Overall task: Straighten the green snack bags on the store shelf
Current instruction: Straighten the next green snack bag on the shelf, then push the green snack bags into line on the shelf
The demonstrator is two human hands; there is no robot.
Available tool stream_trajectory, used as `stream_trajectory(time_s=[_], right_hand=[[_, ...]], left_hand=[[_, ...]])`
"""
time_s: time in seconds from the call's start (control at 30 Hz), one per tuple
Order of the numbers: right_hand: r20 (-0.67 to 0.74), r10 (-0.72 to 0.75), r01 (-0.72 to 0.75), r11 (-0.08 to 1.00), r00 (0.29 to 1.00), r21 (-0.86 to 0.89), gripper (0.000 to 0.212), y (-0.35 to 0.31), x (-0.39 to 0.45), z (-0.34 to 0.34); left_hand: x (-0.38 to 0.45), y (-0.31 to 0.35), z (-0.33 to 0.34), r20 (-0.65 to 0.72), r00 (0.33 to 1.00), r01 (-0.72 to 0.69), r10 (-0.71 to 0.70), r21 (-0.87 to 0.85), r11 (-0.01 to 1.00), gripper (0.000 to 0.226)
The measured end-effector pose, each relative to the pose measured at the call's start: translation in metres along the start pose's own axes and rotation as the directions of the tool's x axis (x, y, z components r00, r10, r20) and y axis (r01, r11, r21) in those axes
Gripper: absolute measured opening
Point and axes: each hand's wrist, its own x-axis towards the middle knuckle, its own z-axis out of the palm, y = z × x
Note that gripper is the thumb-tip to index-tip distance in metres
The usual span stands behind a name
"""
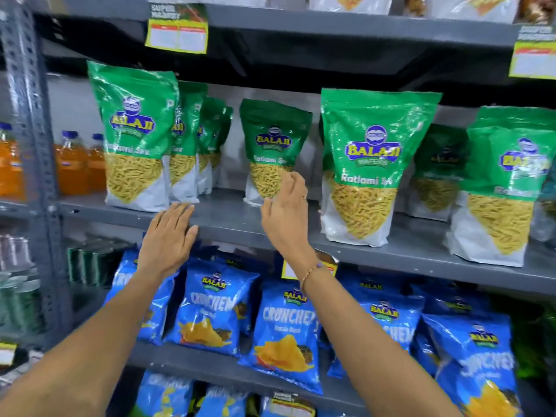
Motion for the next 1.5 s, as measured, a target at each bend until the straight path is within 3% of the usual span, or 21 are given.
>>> stream_trajectory(time_s=[0.1, 0.33, 0.8, 1.03, 1.5], right_hand=[[0.164, 0.125, -0.107, 0.988, 0.978, -0.113, 0.064, 0.004, 0.027, 0.033], [0.362, 0.371, -0.358, 0.928, 0.855, -0.104, 0.091, 0.017, 0.065, 0.092], [0.244, 0.558, -0.577, 0.817, 0.793, 0.007, 0.116, 0.006, 0.105, 0.154], [0.228, 0.626, -0.636, 0.771, 0.745, -0.039, 0.12, 0.01, 0.113, 0.168], [0.2, 0.615, -0.615, 0.785, 0.762, -0.073, 0.114, 0.004, 0.102, 0.153]], left_hand=[[0.007, -0.024, -0.001, 0.011, 0.999, -0.034, 0.034, -0.01, 0.999, 0.062], [0.013, -0.044, 0.022, -0.112, 0.984, -0.151, 0.141, -0.081, 0.985, 0.061], [0.023, -0.059, 0.061, -0.461, 0.853, -0.277, 0.245, -0.001, 0.961, 0.046], [0.026, -0.06, 0.066, -0.5, 0.831, -0.274, 0.243, 0.011, 0.962, 0.046], [0.023, -0.058, 0.062, -0.454, 0.857, -0.268, 0.245, 0.016, 0.963, 0.045]])
